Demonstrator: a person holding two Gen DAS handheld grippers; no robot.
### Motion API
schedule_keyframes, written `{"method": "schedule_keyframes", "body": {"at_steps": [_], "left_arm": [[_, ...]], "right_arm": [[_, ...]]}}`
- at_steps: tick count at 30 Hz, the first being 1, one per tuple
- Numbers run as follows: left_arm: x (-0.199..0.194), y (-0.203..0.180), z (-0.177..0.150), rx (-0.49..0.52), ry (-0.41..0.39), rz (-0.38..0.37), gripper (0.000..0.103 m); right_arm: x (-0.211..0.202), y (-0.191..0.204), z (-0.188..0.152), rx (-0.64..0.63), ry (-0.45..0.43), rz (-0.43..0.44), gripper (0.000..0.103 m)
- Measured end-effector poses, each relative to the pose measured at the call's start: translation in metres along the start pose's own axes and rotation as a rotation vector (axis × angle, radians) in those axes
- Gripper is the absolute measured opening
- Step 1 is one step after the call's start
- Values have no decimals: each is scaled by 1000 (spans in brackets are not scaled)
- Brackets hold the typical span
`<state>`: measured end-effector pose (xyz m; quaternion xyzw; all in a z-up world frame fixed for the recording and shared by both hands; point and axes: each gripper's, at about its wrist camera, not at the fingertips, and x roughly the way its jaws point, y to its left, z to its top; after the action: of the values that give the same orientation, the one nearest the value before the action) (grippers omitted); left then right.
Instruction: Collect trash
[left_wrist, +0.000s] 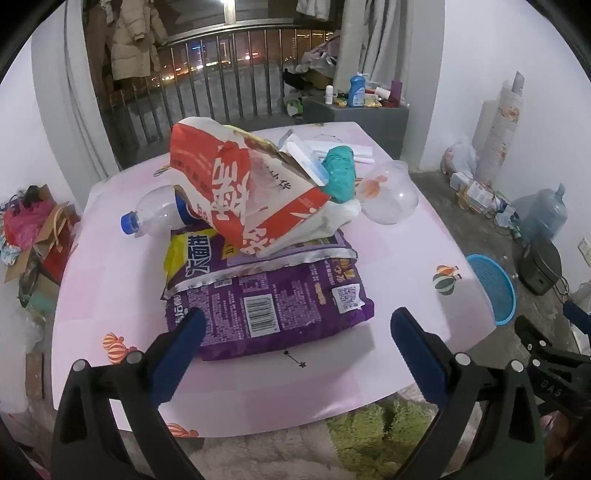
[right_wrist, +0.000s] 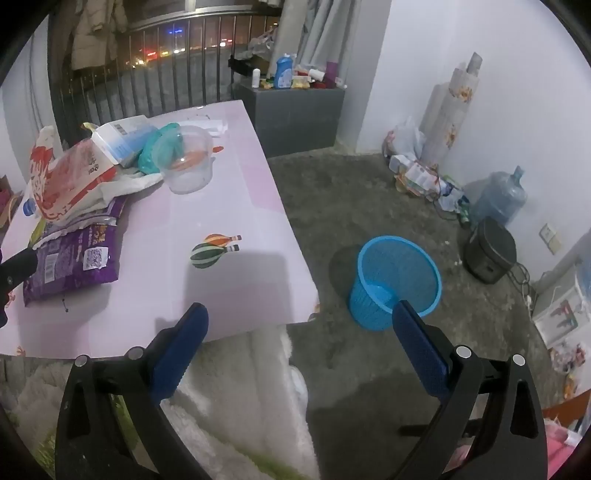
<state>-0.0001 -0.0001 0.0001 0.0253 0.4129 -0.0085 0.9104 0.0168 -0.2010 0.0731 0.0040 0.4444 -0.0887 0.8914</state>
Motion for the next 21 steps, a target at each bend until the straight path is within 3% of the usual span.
{"method": "schedule_keyframes", "body": {"at_steps": [21], "left_arm": [[3,21,-3,-77,-1,61,98]], "right_arm": [[-5,-1,6,-3,-12,-8,95]]}}
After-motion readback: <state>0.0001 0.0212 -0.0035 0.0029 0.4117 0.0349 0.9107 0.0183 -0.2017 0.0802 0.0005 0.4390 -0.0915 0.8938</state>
